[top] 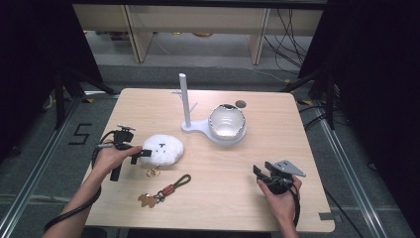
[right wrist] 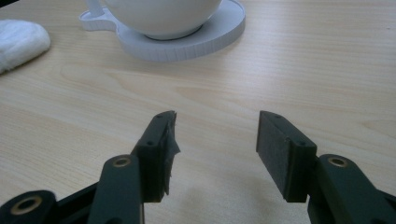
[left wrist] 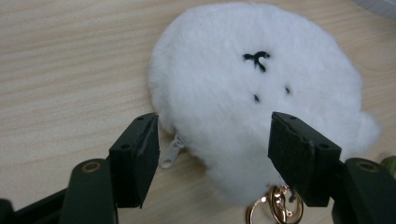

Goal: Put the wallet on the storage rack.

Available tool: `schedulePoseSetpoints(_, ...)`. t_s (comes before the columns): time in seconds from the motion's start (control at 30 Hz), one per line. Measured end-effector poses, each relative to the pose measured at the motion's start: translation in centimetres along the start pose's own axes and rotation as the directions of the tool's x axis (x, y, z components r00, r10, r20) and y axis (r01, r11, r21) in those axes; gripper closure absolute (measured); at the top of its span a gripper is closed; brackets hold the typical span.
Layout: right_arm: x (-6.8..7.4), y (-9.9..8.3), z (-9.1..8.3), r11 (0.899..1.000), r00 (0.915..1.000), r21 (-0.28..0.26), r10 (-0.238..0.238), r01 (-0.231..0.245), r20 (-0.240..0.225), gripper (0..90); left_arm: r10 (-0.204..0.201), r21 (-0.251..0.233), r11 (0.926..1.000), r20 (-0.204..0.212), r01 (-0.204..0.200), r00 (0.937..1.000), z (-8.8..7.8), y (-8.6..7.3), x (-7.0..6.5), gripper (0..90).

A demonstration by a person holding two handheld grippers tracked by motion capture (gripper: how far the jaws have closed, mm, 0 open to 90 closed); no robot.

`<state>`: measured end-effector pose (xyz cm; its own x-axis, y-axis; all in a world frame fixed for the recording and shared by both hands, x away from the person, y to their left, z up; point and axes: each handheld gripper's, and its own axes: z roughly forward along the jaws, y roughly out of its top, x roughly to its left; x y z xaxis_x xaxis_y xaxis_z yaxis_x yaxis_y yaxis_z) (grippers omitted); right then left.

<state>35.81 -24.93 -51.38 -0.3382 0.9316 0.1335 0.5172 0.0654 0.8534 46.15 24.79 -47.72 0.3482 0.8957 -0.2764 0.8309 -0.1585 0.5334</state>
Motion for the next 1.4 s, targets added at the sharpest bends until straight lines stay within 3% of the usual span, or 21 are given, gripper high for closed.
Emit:
schedulePoseSetpoints(0.7, -0.1, 0.0, 0.1, 1.0, 1.0, 0.001, -0.009, 0.009, -0.005, 47.6, -0.061, 0.081, 0.9948, -0.007, 0.062, 0.9981, 2.5, 0.9, 0.4, 36.3)
schedulePoseSetpoints(0.93, -0.1, 0.0, 0.2, 1.0, 0.9999, -0.009, -0.011, 0.011, -0.013, 47.6, -0.082, 0.057, 0.9949, -0.01, 0.083, 0.9966, 2.5, 0.8, 0.3, 43.4)
schedulePoseSetpoints(1.2, -0.1, 0.0, 0.2, 1.0, 0.9998, -0.008, -0.017, 0.017, -0.013, 47.3, -0.069, 0.019, 0.9974, -0.012, 0.069, 0.9975, 2.6, 0.4, 0.2, 56.0)
schedulePoseSetpoints(1.4, 0.0, 0.1, 0.2, 1.0, 0.9999, 0.011, -0.015, 0.015, -0.004, 47.2, -0.013, -0.013, 0.9998, -0.012, 0.013, 0.9998, 2.4, 0.1, -0.1, 68.3)
